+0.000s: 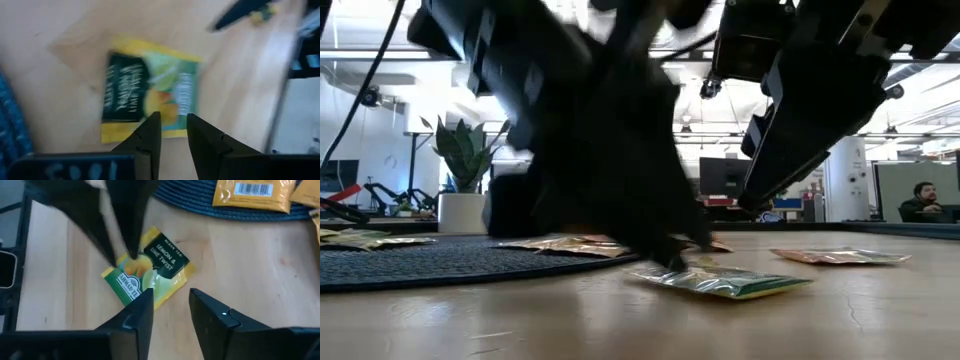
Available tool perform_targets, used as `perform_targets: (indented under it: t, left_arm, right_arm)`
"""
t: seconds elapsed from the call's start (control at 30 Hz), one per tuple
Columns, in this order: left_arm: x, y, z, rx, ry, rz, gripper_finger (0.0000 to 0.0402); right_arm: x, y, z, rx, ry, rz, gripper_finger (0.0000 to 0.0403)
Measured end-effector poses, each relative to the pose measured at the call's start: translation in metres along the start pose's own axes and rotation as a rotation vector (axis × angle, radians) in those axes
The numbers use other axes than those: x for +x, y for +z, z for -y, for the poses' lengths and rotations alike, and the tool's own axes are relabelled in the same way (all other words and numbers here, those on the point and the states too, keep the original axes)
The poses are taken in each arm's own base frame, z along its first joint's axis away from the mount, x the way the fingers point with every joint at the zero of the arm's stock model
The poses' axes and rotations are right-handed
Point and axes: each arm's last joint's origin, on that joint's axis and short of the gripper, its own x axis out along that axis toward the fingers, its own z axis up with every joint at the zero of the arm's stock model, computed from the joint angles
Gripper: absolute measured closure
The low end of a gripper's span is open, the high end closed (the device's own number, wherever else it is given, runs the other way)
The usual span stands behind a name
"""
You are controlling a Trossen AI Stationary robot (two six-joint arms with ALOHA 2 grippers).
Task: Pick & Place Tea
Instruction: Put the yellow tea bag into the middle section of the wooden organizer
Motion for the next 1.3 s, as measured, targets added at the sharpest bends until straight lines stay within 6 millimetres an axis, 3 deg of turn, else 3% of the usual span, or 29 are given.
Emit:
perform_targets:
  t: [0.3, 0.47, 0.73, 0.93, 1.3]
  left_arm:
    - [0.011, -0.002, -0.006, -0.025, 0.018, 0.025, 0.0314]
    - [0.019, 0.002, -0.01, -0.038, 0.009, 0.054, 0.0314]
    - [0.022, 0.012, -0.014, -0.053, 0.001, 0.09, 0.0314]
    - [0.023, 0.017, -0.016, -0.044, 0.009, 0.104, 0.0314]
    - [0.025, 0.034, -0.021, -0.052, -0.005, 0.167, 0.0314]
  right_arm:
    - [0.003, -0.004, 0.016, 0.002, -0.035, -0.018, 0.019]
    - [0.004, 0.0, 0.022, 0.027, -0.009, -0.031, 0.0164]
    - [0.006, -0.006, 0.036, 0.23, 0.019, -0.097, 0.0158]
    - [0.008, -0.017, 0.038, 0.287, 0.096, -0.14, 0.0158]
    - [0.008, -0.018, 0.036, 0.337, 0.117, -0.142, 0.0167]
